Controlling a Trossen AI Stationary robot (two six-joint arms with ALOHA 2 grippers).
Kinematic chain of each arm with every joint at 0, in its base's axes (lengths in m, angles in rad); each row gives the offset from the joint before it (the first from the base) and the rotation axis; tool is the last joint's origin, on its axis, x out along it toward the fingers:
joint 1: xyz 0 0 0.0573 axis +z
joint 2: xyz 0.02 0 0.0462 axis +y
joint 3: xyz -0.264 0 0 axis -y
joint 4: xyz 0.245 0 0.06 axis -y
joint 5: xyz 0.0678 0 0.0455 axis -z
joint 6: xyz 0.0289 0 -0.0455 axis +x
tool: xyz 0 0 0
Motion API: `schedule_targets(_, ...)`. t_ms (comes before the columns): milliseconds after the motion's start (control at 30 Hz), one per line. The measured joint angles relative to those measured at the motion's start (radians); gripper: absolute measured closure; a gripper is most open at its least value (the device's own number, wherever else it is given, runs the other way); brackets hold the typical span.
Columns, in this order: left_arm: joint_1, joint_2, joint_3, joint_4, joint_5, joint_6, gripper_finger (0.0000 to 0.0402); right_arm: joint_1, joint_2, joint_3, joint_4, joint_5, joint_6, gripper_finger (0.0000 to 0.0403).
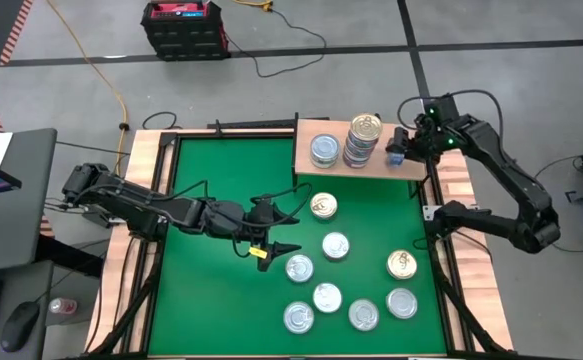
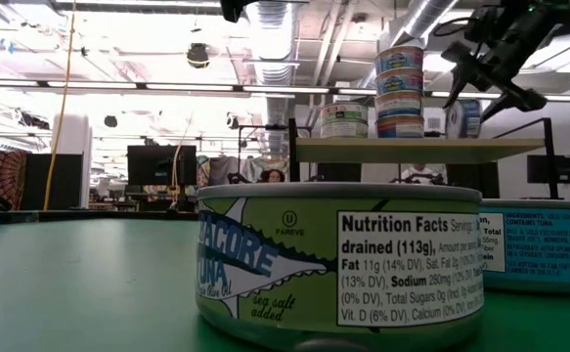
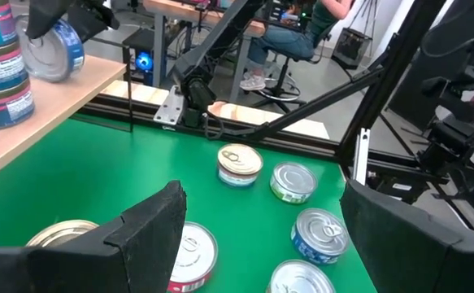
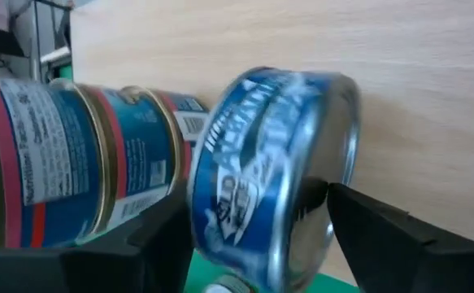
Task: Stack canned seafood by type on shelf
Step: Put the blue tuna can on the shelf
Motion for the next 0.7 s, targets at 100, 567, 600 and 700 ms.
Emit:
schedule_targets(100, 0.000, 0.000, 0.000, 0.000, 0.006, 0.004, 0.0086, -0.011, 0.000, 0.029, -0.029, 0.000, -0.038, 0.0138)
schedule_targets(567, 0.000, 0.003, 0.000, -0.002, -0.002, 0.024, 0.0086, -0.125, 0.001, 0.055, -0.139, -0.203, -0.093, 0.0237)
schedule_targets(600, 0.000, 0.003, 0.000, -0.001, -0.003, 0.029, 0.0086, -0.134, 0.001, 0.055, -0.143, -0.217, -0.088, 0.0237)
schedule_targets(700, 0.000, 0.003, 0.000, -0.001, -0.008, 0.049, 0.0086, -0.150, 0.001, 0.050, -0.137, -0.235, -0.062, 0.0237)
